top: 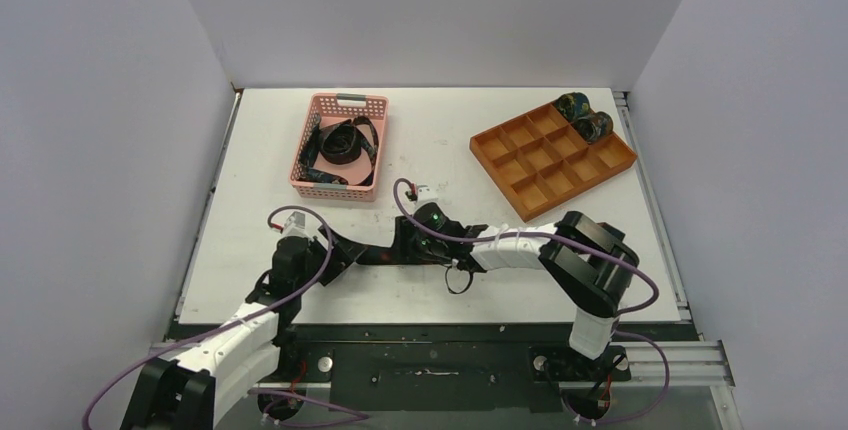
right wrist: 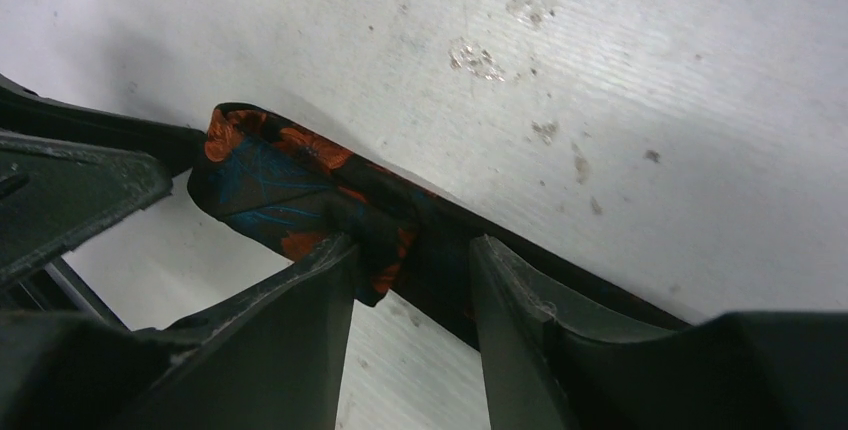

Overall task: Roll the ties
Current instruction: Roll the tie at the center of the board.

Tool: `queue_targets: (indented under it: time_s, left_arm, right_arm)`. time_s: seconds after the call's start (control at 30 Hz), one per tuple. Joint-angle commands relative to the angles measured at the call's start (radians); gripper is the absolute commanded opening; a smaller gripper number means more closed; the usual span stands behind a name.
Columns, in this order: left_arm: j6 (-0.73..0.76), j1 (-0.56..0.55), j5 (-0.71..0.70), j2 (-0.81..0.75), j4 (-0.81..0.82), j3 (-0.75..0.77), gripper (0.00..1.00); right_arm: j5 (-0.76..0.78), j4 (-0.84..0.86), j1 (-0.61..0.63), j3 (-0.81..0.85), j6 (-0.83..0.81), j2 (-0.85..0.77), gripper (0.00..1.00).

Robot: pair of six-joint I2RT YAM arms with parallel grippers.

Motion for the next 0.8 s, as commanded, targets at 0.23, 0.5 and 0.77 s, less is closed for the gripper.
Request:
queue_targets:
  time_s: [0.23,0.5,0.77]
  left_arm:
    - [-0.011,0.008,-0.009,-0.112,0.025,-0.037,0.74]
    - [0.008,0.009,0.062,-0.004,0.07,-0.012,0.74]
    - [-0.015,0.016,0.113,0.123,0.164,0.004,0.71]
  right_arm:
    - [0.042,-0.046,0.001,0.001,-0.023,-0.086,0.37]
    - [0.003,-0.044,0.0,0.022,-0.039,-0.037,0.29]
    - [0.048,-0.034,-0.008,-0.019,-0.041,-0.068,0.27]
